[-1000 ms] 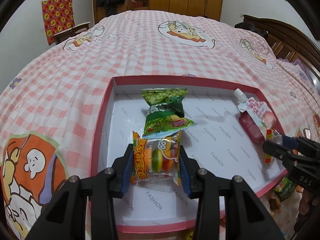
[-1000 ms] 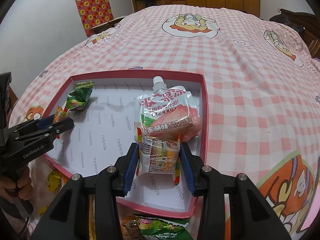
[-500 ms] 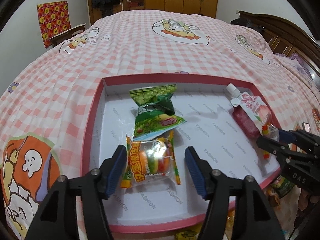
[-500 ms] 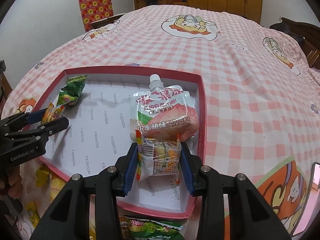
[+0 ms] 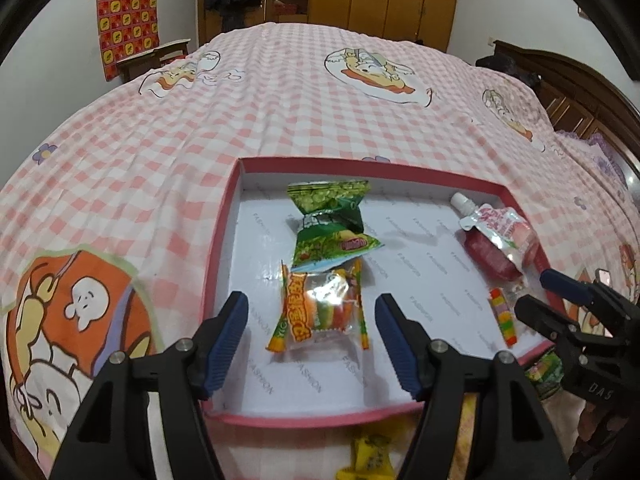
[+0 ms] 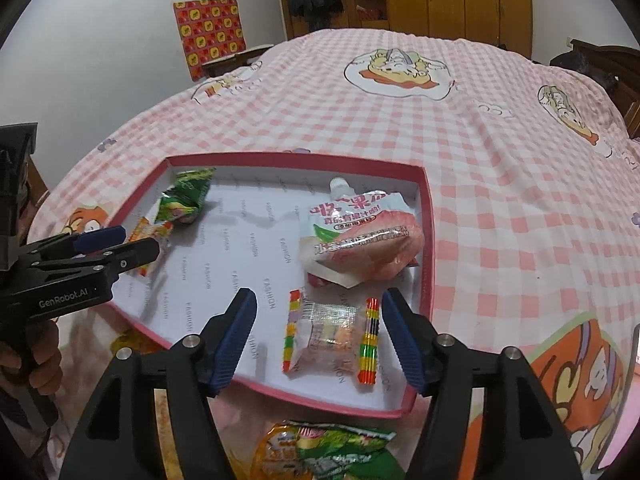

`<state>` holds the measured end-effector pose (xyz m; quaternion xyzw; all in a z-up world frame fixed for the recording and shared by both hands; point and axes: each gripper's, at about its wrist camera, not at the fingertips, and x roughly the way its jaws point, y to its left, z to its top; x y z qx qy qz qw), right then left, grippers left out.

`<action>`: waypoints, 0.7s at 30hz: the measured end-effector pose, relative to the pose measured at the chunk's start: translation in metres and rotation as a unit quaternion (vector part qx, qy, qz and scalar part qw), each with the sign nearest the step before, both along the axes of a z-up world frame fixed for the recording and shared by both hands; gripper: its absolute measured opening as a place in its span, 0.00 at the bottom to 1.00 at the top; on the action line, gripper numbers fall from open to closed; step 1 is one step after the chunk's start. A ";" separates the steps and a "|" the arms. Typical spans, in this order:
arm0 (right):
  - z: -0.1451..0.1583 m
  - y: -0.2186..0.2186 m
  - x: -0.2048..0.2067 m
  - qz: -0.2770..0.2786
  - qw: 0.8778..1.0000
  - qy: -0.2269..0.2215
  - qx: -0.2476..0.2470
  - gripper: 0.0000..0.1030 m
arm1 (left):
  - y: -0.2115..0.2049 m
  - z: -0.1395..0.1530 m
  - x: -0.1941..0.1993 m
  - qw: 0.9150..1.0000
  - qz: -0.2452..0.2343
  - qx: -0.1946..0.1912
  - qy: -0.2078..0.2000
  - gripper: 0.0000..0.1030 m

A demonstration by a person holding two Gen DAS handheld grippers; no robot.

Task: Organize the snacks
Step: 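Open the left tool to release the gummy bag while the right tool releases the candy packet, then move both open tools back from the tray to the snack pile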

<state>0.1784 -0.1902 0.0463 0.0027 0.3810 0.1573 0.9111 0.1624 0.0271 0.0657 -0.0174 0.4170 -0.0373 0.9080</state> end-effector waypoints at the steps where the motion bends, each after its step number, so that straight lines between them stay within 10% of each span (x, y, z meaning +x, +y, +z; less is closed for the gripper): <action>1: 0.002 0.000 -0.002 0.000 1.000 -0.002 0.001 0.65 | 0.000 0.001 -0.002 1.000 -0.001 -0.001 -0.001 0.68; 21: 0.012 -0.028 -0.063 -0.030 0.998 -0.002 0.063 0.65 | -0.003 0.019 -0.066 1.000 -0.020 -0.012 -0.007 0.69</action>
